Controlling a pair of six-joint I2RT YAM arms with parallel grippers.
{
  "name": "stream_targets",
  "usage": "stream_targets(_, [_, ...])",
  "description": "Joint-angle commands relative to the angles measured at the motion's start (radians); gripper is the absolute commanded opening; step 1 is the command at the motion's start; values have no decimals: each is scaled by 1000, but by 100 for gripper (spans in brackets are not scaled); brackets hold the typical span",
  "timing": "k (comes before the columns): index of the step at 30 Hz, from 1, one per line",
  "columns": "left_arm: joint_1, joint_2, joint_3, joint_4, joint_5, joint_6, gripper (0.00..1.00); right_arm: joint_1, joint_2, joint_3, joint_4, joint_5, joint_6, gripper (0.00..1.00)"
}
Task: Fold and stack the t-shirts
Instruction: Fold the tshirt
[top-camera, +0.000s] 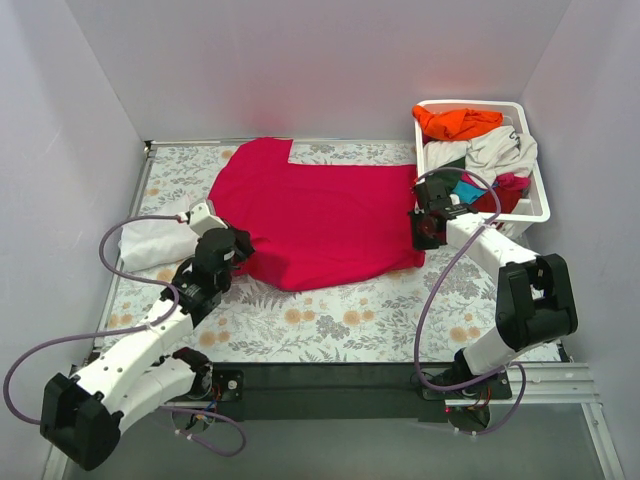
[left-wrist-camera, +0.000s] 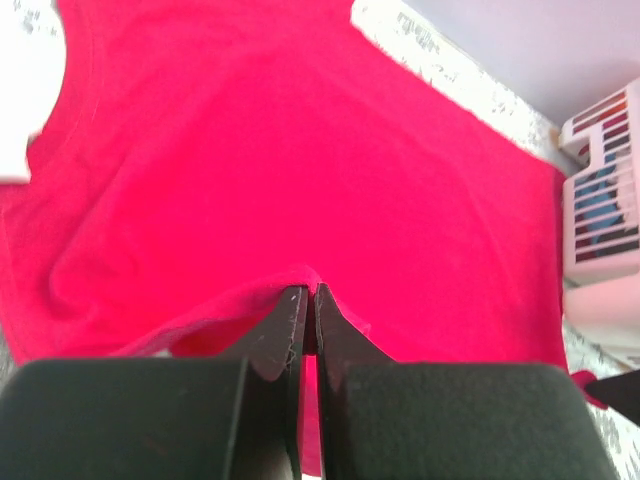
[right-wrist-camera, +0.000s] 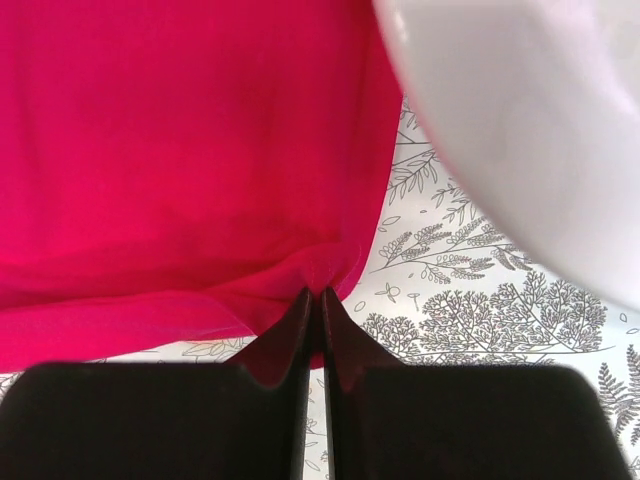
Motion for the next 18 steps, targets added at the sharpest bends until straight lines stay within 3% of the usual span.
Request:
stream_targets(1, [80,66,47,183,93,134,0,-16,10,62,26,0,-28,1])
stream_targets(7, [136,167,88,306,202,216,0,-27,16,76,24,0,-33,1])
stream_targets(18, [208,234,110,427,264,306,0,-39,-21,71,31,21,-24,1])
